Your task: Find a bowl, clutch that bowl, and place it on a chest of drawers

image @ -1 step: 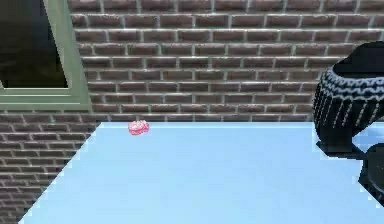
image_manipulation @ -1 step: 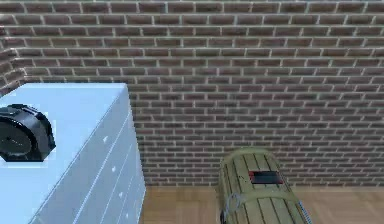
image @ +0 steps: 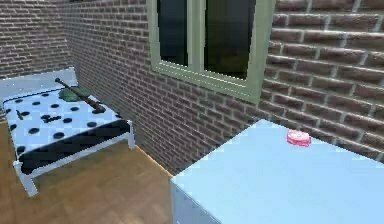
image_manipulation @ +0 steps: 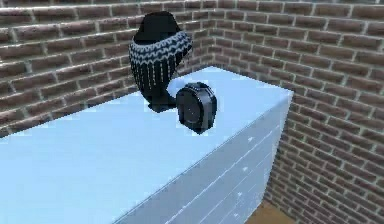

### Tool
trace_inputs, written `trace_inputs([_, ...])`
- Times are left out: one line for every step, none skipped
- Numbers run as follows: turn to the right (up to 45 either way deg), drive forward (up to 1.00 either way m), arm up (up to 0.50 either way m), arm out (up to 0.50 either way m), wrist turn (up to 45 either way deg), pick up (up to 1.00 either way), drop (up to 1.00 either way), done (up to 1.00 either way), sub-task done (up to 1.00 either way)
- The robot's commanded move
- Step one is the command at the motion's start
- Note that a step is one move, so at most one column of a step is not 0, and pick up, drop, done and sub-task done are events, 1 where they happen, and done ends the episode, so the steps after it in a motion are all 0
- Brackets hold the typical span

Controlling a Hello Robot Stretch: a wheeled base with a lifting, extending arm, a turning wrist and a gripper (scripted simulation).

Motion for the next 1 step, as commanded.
trace_inputs([-45.0,0.0,0.0,0.0,0.0,0.0,0.0,0.0,0.0])
